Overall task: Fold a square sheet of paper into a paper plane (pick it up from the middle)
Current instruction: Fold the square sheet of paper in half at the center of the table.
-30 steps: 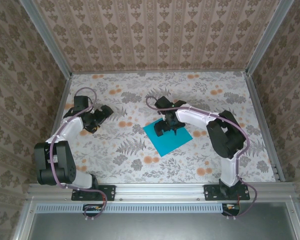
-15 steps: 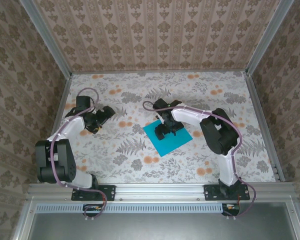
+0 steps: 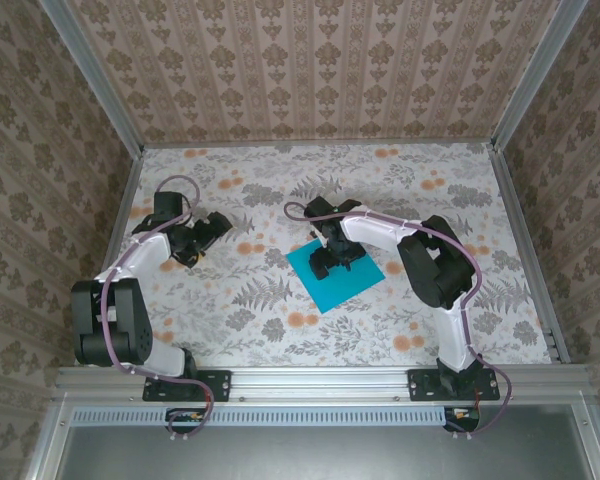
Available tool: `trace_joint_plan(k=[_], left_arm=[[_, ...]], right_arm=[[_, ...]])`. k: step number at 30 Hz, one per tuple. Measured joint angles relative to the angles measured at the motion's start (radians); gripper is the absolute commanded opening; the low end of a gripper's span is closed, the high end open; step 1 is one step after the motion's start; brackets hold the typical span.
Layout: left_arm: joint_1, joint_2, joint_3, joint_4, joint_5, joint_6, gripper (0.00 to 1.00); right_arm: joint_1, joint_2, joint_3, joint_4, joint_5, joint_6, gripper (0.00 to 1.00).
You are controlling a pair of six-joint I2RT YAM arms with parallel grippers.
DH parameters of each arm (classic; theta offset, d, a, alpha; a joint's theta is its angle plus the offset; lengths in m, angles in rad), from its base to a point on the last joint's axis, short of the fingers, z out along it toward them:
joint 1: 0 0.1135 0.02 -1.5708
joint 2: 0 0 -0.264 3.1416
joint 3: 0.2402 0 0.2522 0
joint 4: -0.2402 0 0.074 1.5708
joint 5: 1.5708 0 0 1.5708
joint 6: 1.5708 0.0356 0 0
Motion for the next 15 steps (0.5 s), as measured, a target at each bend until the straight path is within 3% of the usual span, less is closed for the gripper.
trace_joint_plan(k=[9, 15], left_arm=[[0.0, 0.0, 0.0, 0.0, 0.0, 0.003, 1.0], [-0.001, 0.0, 0.0, 0.004, 0.0, 0.002, 0.99]], right_arm=[[-0.003, 0.0, 0.0, 0.002, -0.008, 0.003, 0.8], [-0.017, -0.004, -0.003, 0.008, -0.027, 0.029, 0.53]])
